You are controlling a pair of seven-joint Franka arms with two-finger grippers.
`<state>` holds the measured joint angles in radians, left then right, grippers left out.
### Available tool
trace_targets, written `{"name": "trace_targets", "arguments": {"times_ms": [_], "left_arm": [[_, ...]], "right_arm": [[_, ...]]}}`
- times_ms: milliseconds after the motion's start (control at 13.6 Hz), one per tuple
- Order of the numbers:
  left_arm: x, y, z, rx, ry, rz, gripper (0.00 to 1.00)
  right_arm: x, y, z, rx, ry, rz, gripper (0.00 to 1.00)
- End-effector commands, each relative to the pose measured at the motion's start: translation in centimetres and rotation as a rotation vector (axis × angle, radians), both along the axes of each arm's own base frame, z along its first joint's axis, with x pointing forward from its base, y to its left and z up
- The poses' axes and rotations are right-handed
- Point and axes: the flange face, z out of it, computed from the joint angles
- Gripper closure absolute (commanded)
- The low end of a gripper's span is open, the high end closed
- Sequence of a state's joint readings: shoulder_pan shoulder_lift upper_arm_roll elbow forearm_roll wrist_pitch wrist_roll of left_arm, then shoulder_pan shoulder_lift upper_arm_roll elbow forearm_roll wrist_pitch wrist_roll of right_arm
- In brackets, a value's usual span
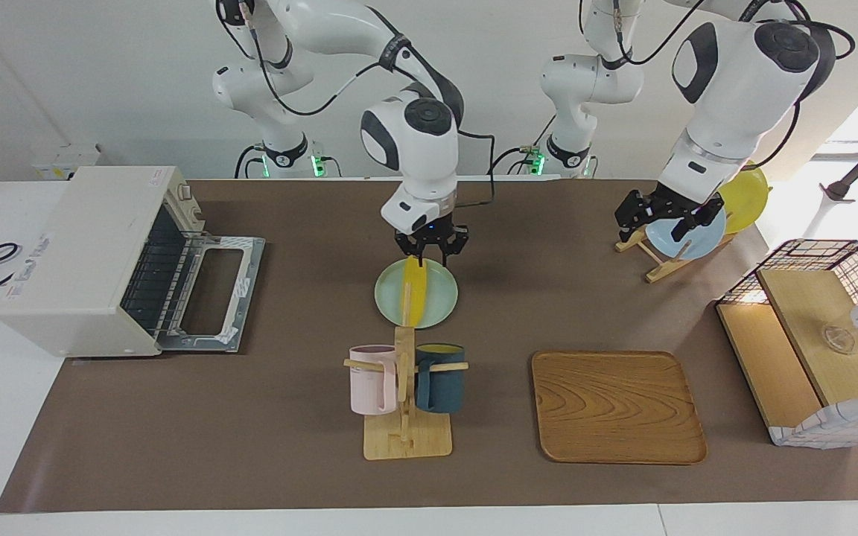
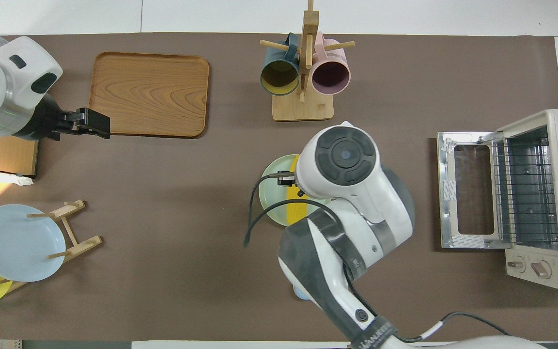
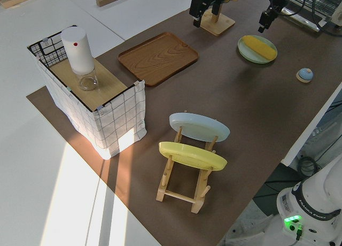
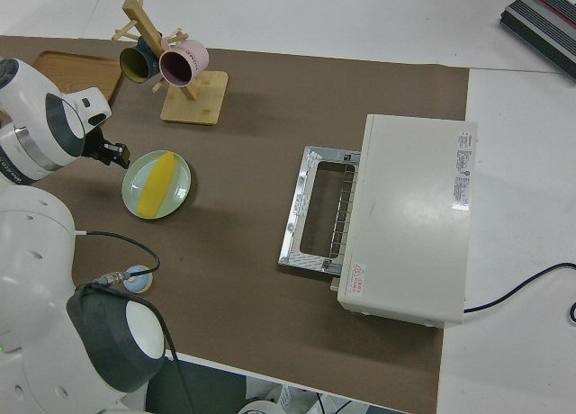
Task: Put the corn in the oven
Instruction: 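Grasp the corn on the green plate with the right gripper, then carry the corn with the right gripper into the open toaster oven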
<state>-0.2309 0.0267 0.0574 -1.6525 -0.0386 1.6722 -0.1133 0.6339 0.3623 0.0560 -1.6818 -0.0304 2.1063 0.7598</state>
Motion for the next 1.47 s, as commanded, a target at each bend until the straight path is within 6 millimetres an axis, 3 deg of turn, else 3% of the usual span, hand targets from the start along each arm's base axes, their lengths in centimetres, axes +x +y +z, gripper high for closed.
{"name": "trace_targets", "arguments": {"times_ms": [0, 147, 368, 662, 735, 809, 1029, 1250, 1397], "left_arm": [[-2.0, 1.2, 0.3, 0.024, 0.024, -0.005, 0.0], [-2.9, 1.8, -0.1, 0.025, 0.04, -0.005, 0.0], [-2.2, 3.6, -0.6, 0.017, 0.028, -0.036, 0.0], [-2.1, 1.8, 0.4, 0.021, 0.027, -0.081, 0.0], [-1.8, 1.8, 0.6, 0.022, 0.036, -0.078, 0.0], [-1.6, 2.2, 1.2, 0.023, 0.036, -0.071, 0.0], [-1.9, 2.5, 0.8, 0.026, 0.039, -0.068, 0.0], [-2.1, 2.8, 0.2, 0.026, 0.047, -0.06, 0.0], [-2.5, 2.8, 0.0, 0.027, 0.056, -0.057, 0.0]], "right_arm": [[0.6, 3.4, -4.0, 0.014, -0.035, -0.015, 0.46], [0.1, 3.5, -6.3, 0.012, -0.032, -0.006, 0.45], [-0.9, 2.9, -8.1, 0.021, -0.039, -0.001, 0.47], [-2.2, 1.8, -9.7, 0.005, -0.021, 0.001, 0.59], [-2.3, 1.6, -9.8, 0.0, -0.017, 0.002, 0.72], [-2.5, 1.5, -10.0, -0.008, -0.01, 0.003, 0.96], [-2.0, 1.3, -9.0, -0.106, -0.028, 0.064, 1.0], [-0.9, 1.2, -5.5, -0.202, 0.008, 0.054, 1.0], [-0.7, -0.2, -4.0, -0.276, 0.026, 0.048, 1.0]]}}
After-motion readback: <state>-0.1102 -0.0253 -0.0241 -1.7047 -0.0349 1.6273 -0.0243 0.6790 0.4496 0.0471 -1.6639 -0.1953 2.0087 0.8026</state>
